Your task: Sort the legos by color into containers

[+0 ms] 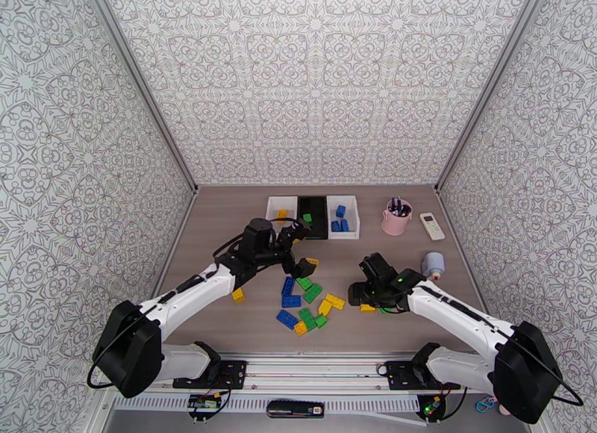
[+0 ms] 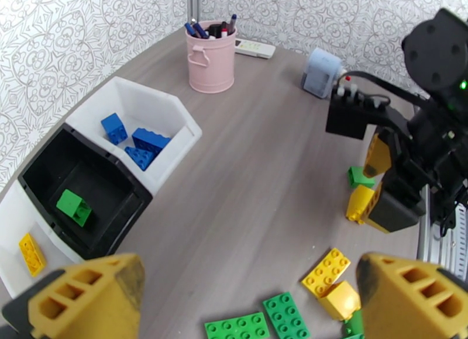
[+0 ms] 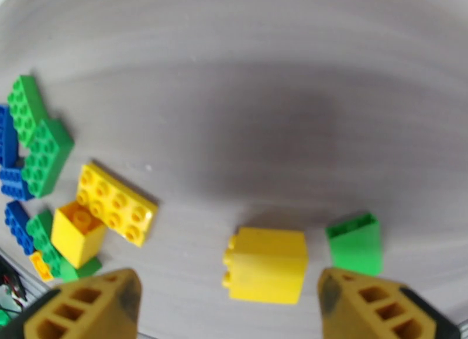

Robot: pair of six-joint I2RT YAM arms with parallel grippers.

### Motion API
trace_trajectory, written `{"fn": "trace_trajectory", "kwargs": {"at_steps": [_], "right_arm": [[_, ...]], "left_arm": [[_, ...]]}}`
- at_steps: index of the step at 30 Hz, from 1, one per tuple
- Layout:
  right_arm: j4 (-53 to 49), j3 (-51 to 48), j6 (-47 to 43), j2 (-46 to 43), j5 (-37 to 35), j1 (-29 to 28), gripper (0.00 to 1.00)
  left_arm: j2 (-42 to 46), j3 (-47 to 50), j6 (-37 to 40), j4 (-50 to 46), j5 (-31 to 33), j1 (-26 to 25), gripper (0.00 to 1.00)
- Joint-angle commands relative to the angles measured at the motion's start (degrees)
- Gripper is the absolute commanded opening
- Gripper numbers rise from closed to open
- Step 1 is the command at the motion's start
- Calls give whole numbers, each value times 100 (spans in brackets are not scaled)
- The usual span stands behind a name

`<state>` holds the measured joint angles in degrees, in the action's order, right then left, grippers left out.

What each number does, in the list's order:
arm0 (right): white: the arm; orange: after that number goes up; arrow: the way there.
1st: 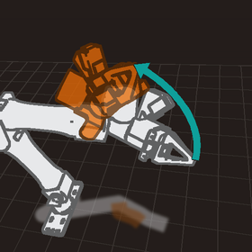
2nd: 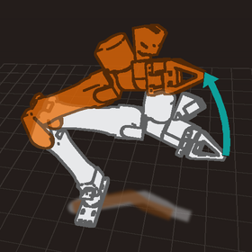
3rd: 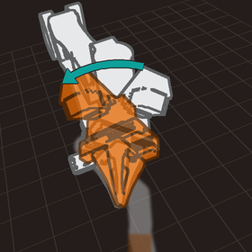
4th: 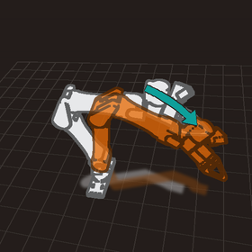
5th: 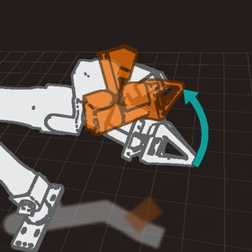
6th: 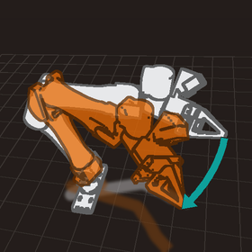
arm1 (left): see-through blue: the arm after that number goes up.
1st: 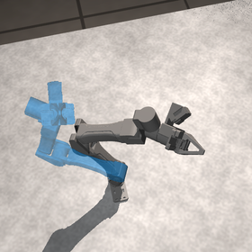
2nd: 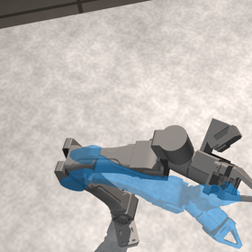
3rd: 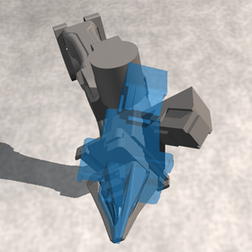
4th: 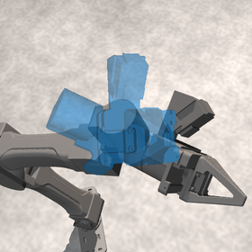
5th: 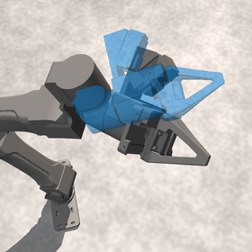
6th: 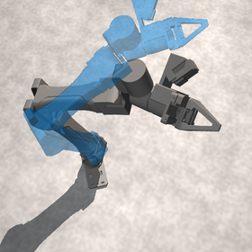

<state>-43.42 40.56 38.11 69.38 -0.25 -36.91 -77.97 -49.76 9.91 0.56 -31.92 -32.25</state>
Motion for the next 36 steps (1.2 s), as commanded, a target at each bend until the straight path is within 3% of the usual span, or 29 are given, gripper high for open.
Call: {"fn": "trace_trajectory", "kwargs": {"at_steps": [1, 16, 26, 36], "right_arm": [[-132, 5, 259, 251, 111, -54, 81], [138, 82, 474, 941, -238, -54, 65], [102, 57, 549, 1012, -333, -55, 38], [316, 635, -52, 852, -435, -54, 38]], "left_arm": [[-113, -200, -56, 56, -247, -36, 99], [-104, -184, -40, -64, -267, 9, 100], [-69, -148, 69, -133, -240, -1, 100], [222, 63, -26, -20, 7, 98, 100]]}}
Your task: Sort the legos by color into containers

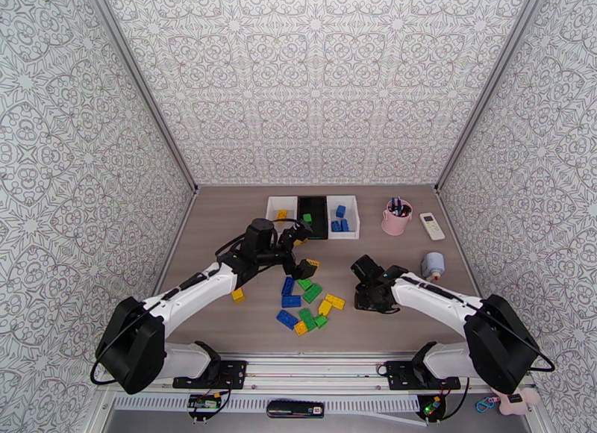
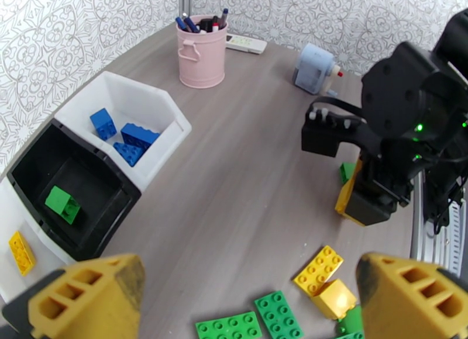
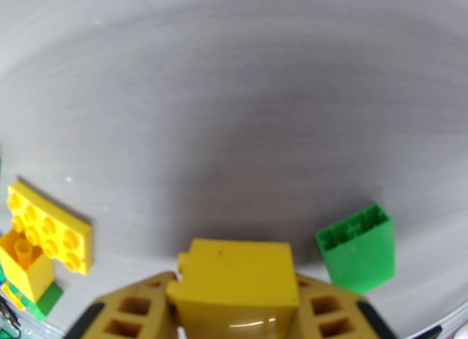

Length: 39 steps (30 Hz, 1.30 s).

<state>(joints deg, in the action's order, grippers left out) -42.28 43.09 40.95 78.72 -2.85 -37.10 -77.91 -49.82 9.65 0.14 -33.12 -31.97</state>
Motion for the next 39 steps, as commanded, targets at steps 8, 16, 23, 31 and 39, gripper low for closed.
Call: {"fn": "trace_trajectory", "kwargs": {"at_steps": [8, 16, 23, 31, 39], "right_arm": [[621, 1610, -1193, 649, -161, -35, 38], [877, 3237, -1870, 1841, 328, -35, 39], [946, 4860, -2241, 3096, 684, -43, 40], [1094, 6686, -2498, 4415, 705, -52, 40], [1262, 8204, -2666, 5741, 532, -52, 41]], "left_arm": [[711, 422, -90, -48, 490, 197, 100], [1403, 919, -215, -211, 1004, 259, 100], [1902, 1211, -350, -450, 1580, 295, 100], [2233, 1417, -924, -650, 2736, 278, 100], [2315, 1575, -1499, -566, 3644, 310, 100]]}}
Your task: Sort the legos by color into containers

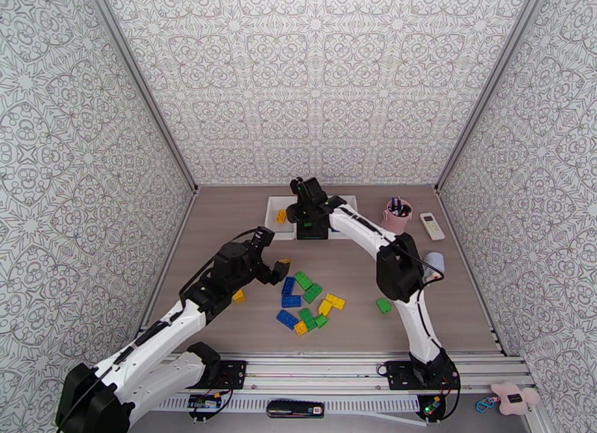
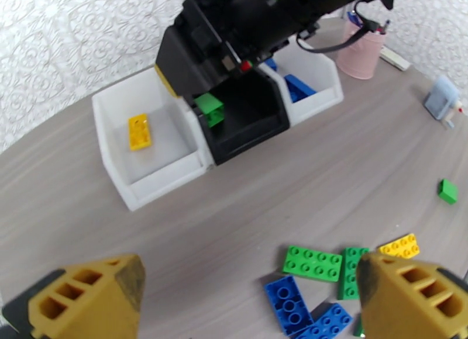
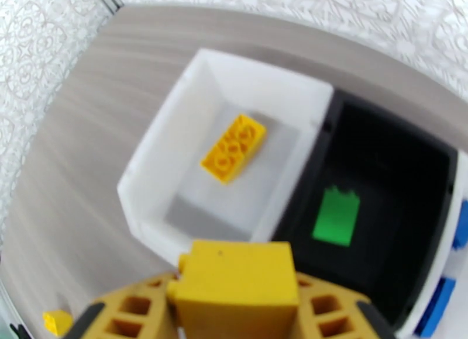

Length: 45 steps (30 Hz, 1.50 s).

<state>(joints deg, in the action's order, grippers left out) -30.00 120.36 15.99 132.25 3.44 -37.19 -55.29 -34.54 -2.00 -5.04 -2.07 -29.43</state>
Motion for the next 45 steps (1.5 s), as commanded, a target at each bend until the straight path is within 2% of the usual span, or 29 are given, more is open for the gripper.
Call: {"fn": "trace_trajectory", "kwargs": {"at_steps": [1, 11, 16, 19, 23, 27, 29, 35, 39, 45], "right_arm": [[2, 648, -193, 533, -97, -43, 41], [-514, 2654, -486, 1839, -47, -43, 45], [-384, 2594, -530, 1648, -166, -43, 63], [-242, 2333, -595, 1337, -184, -43, 73], [-6, 1507, -625, 674, -174, -44, 80], [897, -235, -684, -442, -115, -52, 84], [1211, -968, -763, -925, -66, -54, 86], [1909, -2788, -999, -2162, 464, -55, 91], [1966, -3451, -1050, -2624, 601, -77, 92], [2110, -4053, -808, -2836, 517, -78, 93]], "left_arm": [[62, 50, -385, -49, 589, 66, 100], [79, 102, -683, -16, 824, 157, 100], [-1, -149, -1307, -559, 1565, 261, 100], [-121, -353, -2025, -1133, 2006, 413, 100], [-87, -490, -2751, -1673, 2149, 603, 100], [-24, -587, -3110, -2369, 2105, 777, 99], [-34, -619, -3448, -2772, 1983, 973, 95], [-177, -694, -3849, -3580, 1642, 1362, 95], [-532, -791, -3966, -3875, 1397, 1527, 95], [-1043, -766, -3998, -3853, 1062, 1565, 97]]}}
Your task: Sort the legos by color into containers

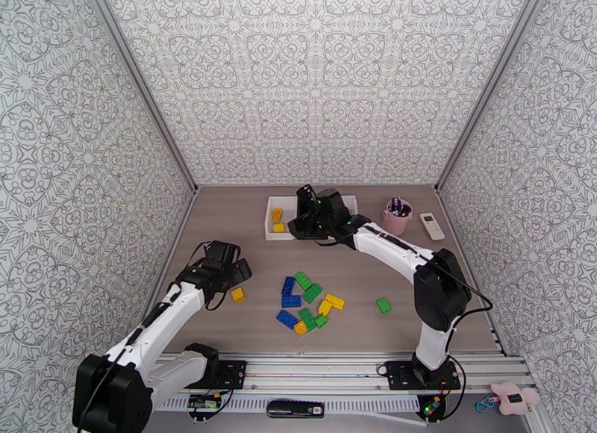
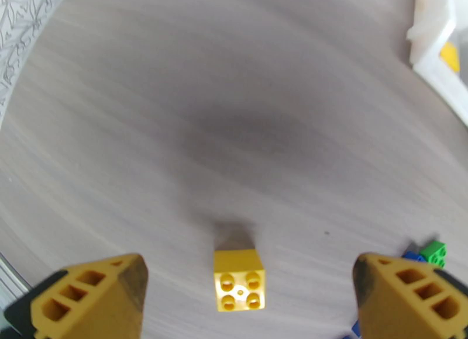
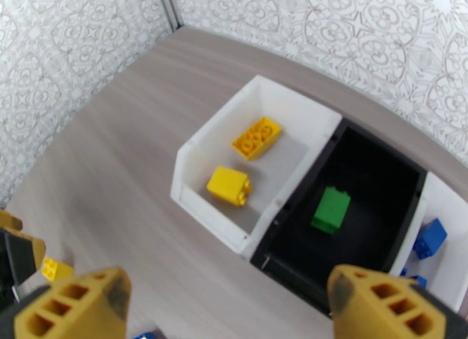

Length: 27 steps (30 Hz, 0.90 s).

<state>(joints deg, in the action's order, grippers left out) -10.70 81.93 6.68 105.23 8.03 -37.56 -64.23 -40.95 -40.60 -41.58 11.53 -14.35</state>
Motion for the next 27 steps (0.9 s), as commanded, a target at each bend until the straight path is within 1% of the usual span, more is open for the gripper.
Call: {"fn": "trace_trajectory", "kwargs": {"at_steps": [1, 6, 18, 22, 27], "right_arm": [[200, -242, 174, -134, 67, -40, 93], [107, -180, 291, -65, 4, -58, 93], [-104, -107, 211, -38, -203, -67, 94], [-80, -135, 255, -36, -173, -67, 93], [-75, -181, 255, -79, -218, -67, 93]], "left_arm": [[-197, -96, -162, -140, -322, 58, 97], [-459, 119, -238, 249, -369, 47, 96], [-854, 483, -273, 300, -458, -76, 83], [-951, 537, -280, 287, -465, -128, 76], [-980, 482, -299, 134, -372, -173, 57]]}}
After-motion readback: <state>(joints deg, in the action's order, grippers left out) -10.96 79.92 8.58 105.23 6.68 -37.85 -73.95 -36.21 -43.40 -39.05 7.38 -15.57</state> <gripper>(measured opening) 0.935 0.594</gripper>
